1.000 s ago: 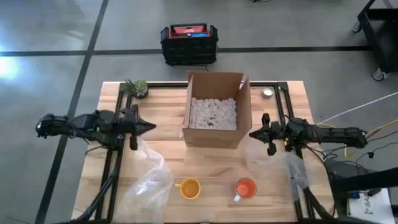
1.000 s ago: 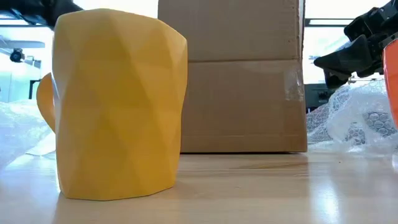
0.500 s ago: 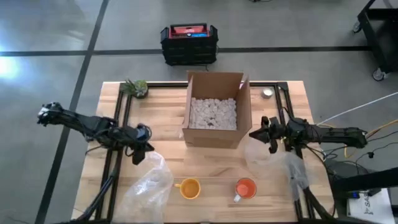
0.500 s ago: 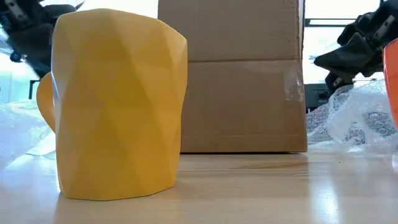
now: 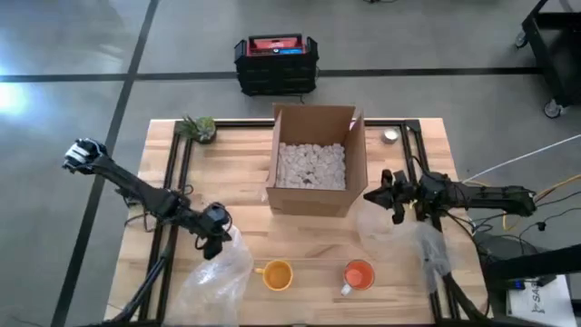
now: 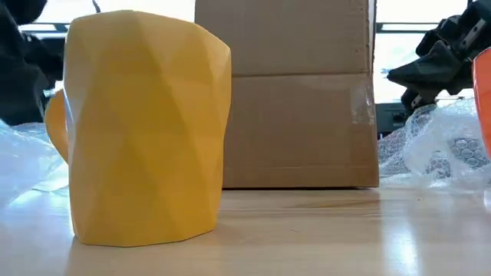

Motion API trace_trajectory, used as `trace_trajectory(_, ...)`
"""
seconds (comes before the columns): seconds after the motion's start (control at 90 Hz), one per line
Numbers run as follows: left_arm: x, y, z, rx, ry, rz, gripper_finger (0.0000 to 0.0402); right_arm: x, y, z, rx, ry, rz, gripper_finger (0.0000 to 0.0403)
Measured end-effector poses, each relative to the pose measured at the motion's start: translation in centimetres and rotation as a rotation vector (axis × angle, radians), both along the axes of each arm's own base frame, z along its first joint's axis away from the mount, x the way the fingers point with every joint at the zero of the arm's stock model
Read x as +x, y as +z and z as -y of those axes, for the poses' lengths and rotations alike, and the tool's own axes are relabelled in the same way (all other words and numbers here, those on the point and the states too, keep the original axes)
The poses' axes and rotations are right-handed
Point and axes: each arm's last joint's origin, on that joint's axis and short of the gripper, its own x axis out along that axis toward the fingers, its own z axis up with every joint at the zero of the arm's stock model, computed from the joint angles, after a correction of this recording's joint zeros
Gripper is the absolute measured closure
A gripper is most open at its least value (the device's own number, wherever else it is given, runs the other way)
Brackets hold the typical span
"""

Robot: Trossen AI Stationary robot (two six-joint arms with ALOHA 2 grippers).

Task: Wrap mug
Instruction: Adjust the bubble wrap

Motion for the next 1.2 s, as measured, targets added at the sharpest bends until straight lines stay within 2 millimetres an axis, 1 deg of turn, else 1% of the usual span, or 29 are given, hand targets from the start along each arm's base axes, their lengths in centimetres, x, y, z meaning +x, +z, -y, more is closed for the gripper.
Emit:
trace_trajectory(0.089, 0.4, -0.7, -1.2, 0.132, 0.109, -0.032, 0.0402, 0.0, 0.0, 0.0, -0.044, 0.002, 0.003, 0.0394)
trace_trajectory(0.2, 0.9, -0.9, -2.4, 0.187, 0.168, -0.075, 0.0402, 0.0, 0.0, 0.0, -0.041, 0.003, 0.000, 0.0394)
trace_trajectory(0.411, 1.8, -0.3, -3.3, 0.249, 0.127, -0.044, 0.0402, 0.0, 0.0, 0.0, -0.040, 0.004, 0.000, 0.0394)
trace_trajectory(0.544, 2.1, 0.0, -3.3, 0.249, 0.112, -0.017, 0.0402, 0.0, 0.0, 0.0, -0.040, 0.004, 0.000, 0.0394)
trace_trajectory(0.722, 2.2, 0.1, -2.8, 0.188, 0.112, -0.005, 0.0402, 0.0, 0.0, 0.0, -0.040, 0.004, 0.000, 0.0394)
trace_trajectory(0.944, 2.1, 0.1, -2.8, 0.198, 0.095, -0.009, 0.0402, 0.0, 0.0, 0.0, -0.040, 0.004, 0.001, 0.0394)
trace_trajectory(1.033, 2.1, 0.2, -2.6, 0.160, 0.058, -0.026, 0.0402, 0.0, 0.0, 0.0, -0.040, 0.004, 0.001, 0.0394)
trace_trajectory(1.1, 2.0, 0.9, -2.2, 0.117, 0.009, -0.041, 0.0402, 0.0, 0.0, 0.0, -0.040, 0.004, 0.001, 0.0394)
trace_trajectory(1.2, 1.7, 3.2, -1.7, 0.111, -0.033, -0.067, 0.0402, 0.0, 0.0, 0.0, -0.040, 0.004, 0.000, 0.0394)
